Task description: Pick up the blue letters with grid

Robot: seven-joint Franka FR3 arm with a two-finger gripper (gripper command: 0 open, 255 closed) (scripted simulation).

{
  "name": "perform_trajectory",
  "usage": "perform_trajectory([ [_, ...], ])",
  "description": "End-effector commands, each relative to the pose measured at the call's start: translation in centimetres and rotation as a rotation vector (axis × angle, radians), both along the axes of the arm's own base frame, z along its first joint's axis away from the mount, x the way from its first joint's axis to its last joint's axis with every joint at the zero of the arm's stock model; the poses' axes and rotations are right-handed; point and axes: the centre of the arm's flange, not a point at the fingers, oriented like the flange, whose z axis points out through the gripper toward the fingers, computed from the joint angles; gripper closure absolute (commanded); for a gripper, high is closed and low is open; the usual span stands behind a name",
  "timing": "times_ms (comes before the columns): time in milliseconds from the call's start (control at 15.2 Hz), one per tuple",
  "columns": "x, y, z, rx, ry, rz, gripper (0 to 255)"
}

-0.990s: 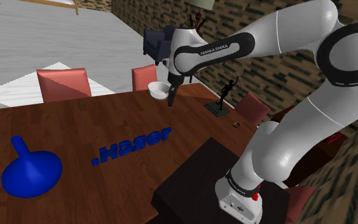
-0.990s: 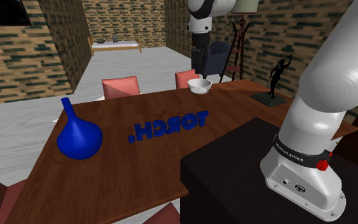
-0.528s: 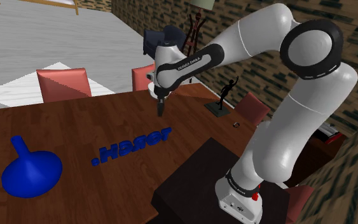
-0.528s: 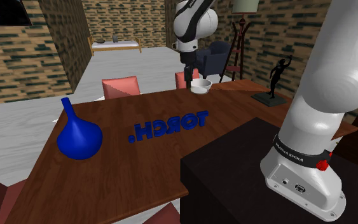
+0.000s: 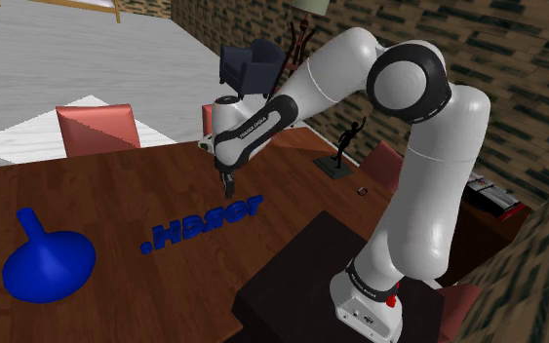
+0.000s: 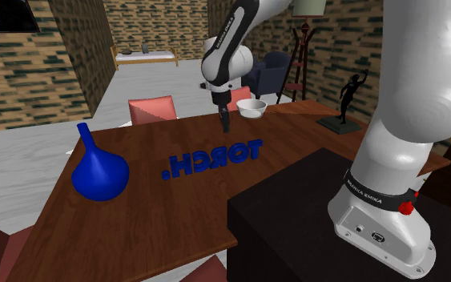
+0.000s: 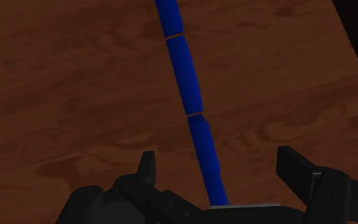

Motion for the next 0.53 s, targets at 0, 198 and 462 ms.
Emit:
perform_trajectory([
  [0, 0.3, 1.3, -2.3, 0.001, 0.01, 0.074, 0],
  [198, 0.9, 3.4, -5.7, 0.0, 0.025, 0.18, 0],
  [462, 1.1, 4.8, -8.7, 0.0, 0.035, 0.255, 0],
])
